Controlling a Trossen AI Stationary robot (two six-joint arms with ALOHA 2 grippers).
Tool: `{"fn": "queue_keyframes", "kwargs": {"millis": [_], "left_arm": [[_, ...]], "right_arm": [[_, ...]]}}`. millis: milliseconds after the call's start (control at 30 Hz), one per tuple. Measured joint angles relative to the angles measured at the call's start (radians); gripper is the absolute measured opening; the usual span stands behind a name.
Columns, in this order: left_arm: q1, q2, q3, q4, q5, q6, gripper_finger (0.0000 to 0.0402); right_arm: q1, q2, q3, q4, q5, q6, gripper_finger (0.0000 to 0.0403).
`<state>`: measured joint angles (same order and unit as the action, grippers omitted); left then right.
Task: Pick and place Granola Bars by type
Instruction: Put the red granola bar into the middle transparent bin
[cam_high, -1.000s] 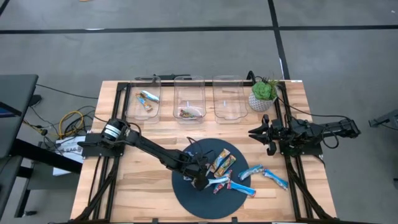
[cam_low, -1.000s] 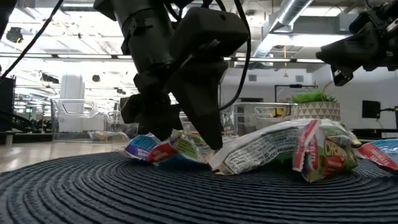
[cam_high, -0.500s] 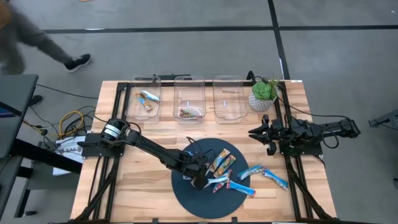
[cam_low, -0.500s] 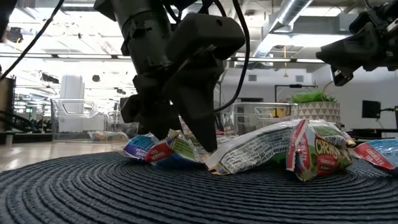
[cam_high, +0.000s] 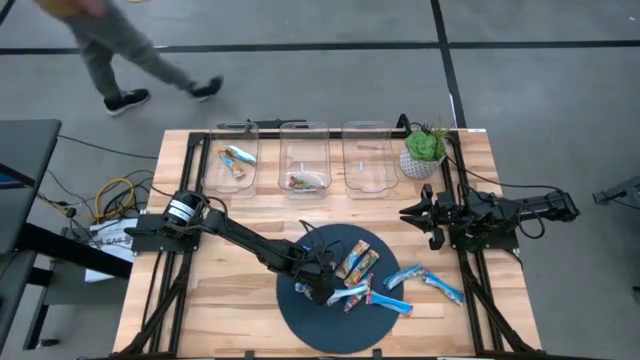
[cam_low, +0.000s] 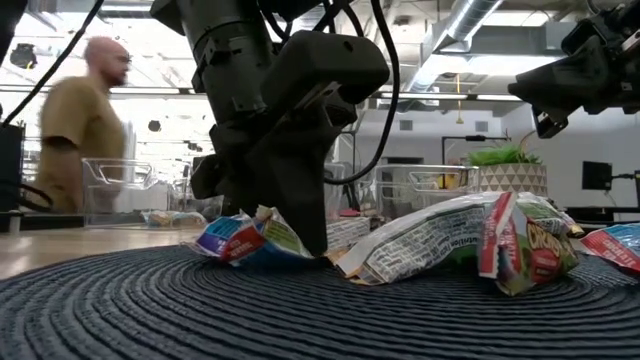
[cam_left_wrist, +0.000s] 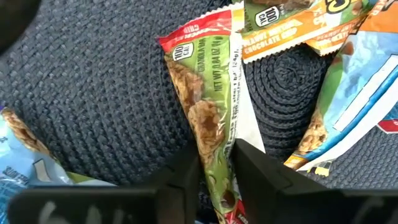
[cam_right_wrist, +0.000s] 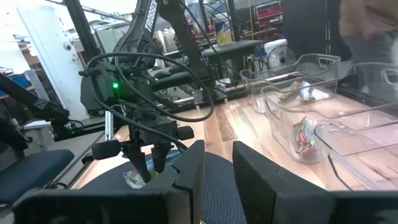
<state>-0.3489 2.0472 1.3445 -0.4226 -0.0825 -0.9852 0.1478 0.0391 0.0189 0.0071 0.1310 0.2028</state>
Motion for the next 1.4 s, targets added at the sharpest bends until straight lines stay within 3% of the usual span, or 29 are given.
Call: {"fn": "queue_keyframes", "kwargs": {"millis": [467,800,1167,1400], "left_arm": [[0.021,0.002,0.073,0.029,0.055,0.055,0.0033],[0.053,0.002,0.220,0.095,0.051,0.092,0.0032],[0.112,0.000,0.490,0.103,0.024,0.232,0.0032],[0.127,-0.002,0.510,0.081,0.003,0.257,0.0032]], "right_arm": [[0.000,0.000,0.000,0.000,0.000,0.000,0.0077],[0.000,0.000,0.000,0.000,0.000,0.000,0.0077],[0.000,0.000,0.000,0.000,0.000,0.000,0.0077],[0.000,0.000,0.000,0.000,0.000,0.000,0.0077]]}}
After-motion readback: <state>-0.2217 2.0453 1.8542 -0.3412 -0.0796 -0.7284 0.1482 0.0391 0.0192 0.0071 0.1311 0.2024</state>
